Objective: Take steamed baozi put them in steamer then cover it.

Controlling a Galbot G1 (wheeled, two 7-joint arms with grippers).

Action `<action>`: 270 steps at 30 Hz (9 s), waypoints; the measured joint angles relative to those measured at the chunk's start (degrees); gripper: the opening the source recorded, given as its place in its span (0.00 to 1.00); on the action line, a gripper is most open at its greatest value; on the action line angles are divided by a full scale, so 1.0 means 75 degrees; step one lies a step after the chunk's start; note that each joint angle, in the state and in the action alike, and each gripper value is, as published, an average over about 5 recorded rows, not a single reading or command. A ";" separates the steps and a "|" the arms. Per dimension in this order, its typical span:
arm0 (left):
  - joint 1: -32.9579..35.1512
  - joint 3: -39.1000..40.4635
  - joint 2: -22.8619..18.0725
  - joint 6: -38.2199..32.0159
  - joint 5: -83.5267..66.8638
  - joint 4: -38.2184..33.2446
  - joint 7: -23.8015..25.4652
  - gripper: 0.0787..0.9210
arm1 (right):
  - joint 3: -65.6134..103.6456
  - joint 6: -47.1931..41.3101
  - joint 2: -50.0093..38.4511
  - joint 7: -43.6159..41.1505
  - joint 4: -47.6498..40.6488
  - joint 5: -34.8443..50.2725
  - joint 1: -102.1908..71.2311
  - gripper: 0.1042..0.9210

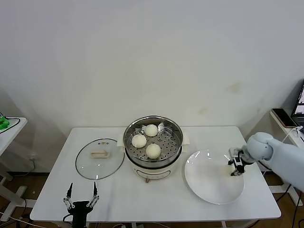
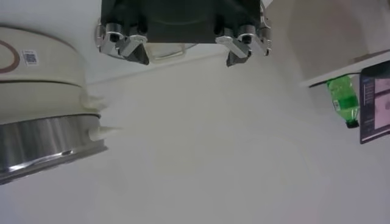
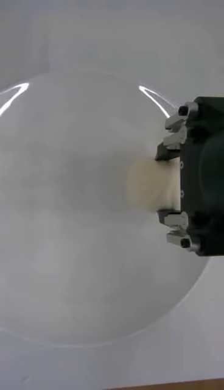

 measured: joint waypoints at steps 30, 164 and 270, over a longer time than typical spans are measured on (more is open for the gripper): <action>-0.0326 0.0186 0.0102 0.0054 0.0069 0.0159 0.0021 0.88 | -0.2907 -0.1469 0.2050 0.1197 0.1084 0.3568 0.4876 0.51; -0.0731 0.0114 0.0842 0.1049 0.0924 0.0267 -0.0052 0.88 | 1.2842 0.4057 0.4952 0.5403 0.3040 0.3471 -1.0307 0.88; -0.5695 0.1985 0.1890 0.1639 0.6652 0.5572 -0.0329 0.06 | 1.3833 0.5406 0.7323 0.4321 0.3168 0.3586 -1.2812 0.88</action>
